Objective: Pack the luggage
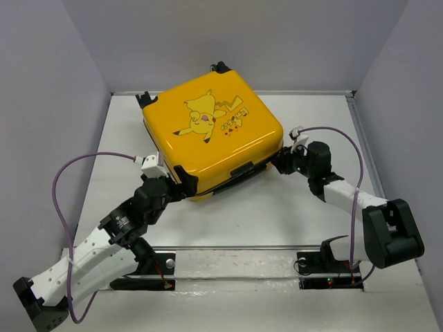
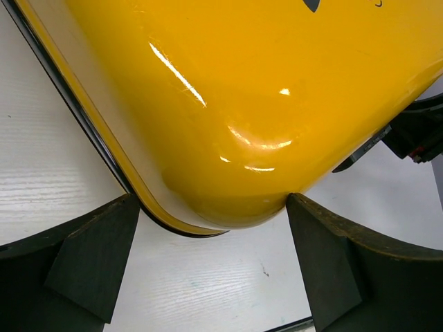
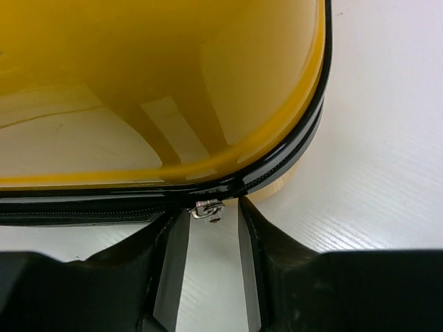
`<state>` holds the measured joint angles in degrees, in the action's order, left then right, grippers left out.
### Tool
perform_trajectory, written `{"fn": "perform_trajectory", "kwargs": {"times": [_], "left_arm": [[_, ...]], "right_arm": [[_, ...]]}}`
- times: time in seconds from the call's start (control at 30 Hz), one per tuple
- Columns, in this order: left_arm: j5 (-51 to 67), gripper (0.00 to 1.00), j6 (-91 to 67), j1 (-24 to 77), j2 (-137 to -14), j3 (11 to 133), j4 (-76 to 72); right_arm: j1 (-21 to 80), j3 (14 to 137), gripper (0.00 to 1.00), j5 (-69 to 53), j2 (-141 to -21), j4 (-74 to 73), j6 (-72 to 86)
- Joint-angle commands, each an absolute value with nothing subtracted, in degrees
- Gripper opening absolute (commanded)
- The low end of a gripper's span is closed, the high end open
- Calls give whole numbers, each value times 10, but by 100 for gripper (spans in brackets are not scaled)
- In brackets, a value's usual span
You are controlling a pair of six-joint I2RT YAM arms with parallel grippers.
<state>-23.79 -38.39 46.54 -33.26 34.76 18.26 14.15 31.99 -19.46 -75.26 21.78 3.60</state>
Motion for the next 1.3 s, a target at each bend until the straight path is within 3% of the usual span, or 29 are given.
{"fn": "perform_trajectory", "kwargs": {"times": [0.0, 0.1, 0.33, 0.7, 1.07, 1.27], "left_arm": [[-260, 99, -383, 468, -341, 369, 176], [-261, 99, -385, 468, -342, 369, 178], [-265, 99, -389, 468, -345, 366, 174], [-230, 99, -372, 468, -408, 366, 79], [-201, 99, -359, 468, -464, 385, 4], [-181, 99, -354, 468, -501, 417, -40]], "right_arm": [[138, 329, 35, -224, -747, 351, 19], [138, 325, 30, -238, -752, 380, 29], [138, 305, 7, -228, -743, 410, 51], [199, 242, 7, -185, -657, 340, 95], [422, 214, 7, -99, -637, 288, 168], [639, 285, 7, 20, -763, 324, 220]]}}
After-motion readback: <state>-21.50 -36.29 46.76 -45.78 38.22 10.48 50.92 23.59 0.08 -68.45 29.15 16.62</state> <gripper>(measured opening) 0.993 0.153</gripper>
